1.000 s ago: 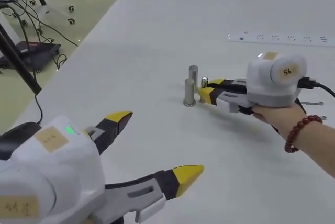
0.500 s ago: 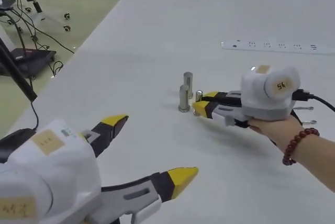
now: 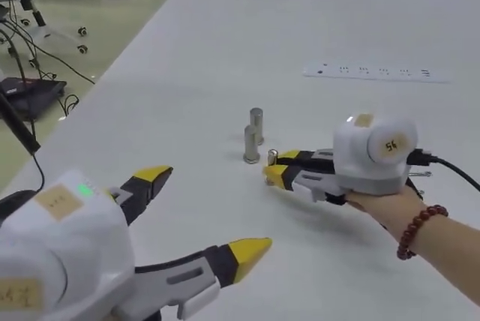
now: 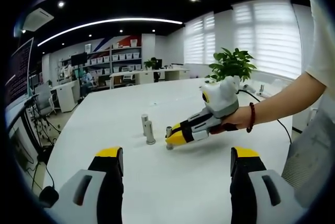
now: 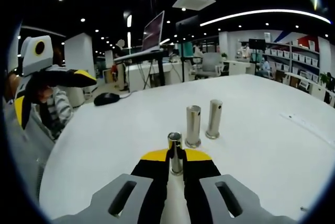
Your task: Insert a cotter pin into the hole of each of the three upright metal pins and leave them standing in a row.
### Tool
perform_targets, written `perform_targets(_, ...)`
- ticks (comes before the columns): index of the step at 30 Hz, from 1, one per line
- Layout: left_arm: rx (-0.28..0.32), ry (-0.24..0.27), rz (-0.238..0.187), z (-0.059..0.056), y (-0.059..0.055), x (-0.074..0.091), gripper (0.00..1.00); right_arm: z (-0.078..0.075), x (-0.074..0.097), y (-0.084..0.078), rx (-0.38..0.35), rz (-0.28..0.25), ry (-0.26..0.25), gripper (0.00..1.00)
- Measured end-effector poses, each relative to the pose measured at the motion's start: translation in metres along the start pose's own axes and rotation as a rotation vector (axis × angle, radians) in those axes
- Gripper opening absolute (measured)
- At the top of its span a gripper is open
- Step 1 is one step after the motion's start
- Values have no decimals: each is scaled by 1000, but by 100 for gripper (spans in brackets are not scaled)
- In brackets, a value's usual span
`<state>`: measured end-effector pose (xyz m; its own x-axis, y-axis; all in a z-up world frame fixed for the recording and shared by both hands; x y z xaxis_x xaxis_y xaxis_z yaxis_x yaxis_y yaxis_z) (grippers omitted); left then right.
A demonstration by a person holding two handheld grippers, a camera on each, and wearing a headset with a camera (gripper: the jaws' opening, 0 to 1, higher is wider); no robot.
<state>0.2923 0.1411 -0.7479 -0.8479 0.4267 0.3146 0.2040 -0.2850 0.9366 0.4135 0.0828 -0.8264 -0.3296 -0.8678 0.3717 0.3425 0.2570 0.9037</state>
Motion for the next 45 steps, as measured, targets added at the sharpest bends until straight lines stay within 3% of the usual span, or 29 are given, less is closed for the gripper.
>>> perform_targets(26, -23, -12, -17, -12, 7, 11, 83, 45, 24, -22, 33, 12, -5, 11)
perform_targets(35, -22, -16, -23, -15, 9, 14, 83, 52, 29, -27, 29, 18, -15, 12)
perform_targets(38, -24, -17, -26, -15, 10, 15, 83, 54, 30, -37, 39, 71, -15, 13)
perform_targets(45, -25, -18, -23, -16, 10, 16, 83, 55, 34, -43, 26, 68, -22, 17)
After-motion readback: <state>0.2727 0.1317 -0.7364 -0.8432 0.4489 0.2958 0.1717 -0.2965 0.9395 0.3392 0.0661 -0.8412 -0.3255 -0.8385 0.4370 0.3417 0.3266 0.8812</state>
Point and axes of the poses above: the centre of the closed fingertips' face, and the gripper's own axes: x roughly backward along the fingers, z roughly to its left, y roughly out of its top, the point moved 2 cm from there along x, roughly backward along the fingers, and after that the axes turned 10 degrees about -x, right-handed, at the moved point
